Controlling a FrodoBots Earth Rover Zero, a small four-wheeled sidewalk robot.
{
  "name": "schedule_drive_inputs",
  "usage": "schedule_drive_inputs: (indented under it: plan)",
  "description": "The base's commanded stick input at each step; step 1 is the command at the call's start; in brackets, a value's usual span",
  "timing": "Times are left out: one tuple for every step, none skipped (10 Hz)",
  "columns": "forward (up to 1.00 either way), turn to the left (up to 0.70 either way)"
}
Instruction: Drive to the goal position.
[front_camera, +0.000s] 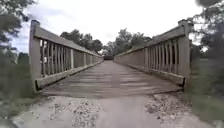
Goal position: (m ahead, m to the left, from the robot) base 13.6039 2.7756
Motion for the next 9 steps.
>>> schedule_drive_inputs:
  plan:
    - [0.70, 0.00]
    - [0.70, 0.00]
    - [0.70, 0.00]
    - [0.70, 0.00]
    - [0.70, 0.00]
    - [0.70, 0.00]
    - [0.70, 0.00]
    - [0.70, 0.00]
    - [0.70, 0.00]
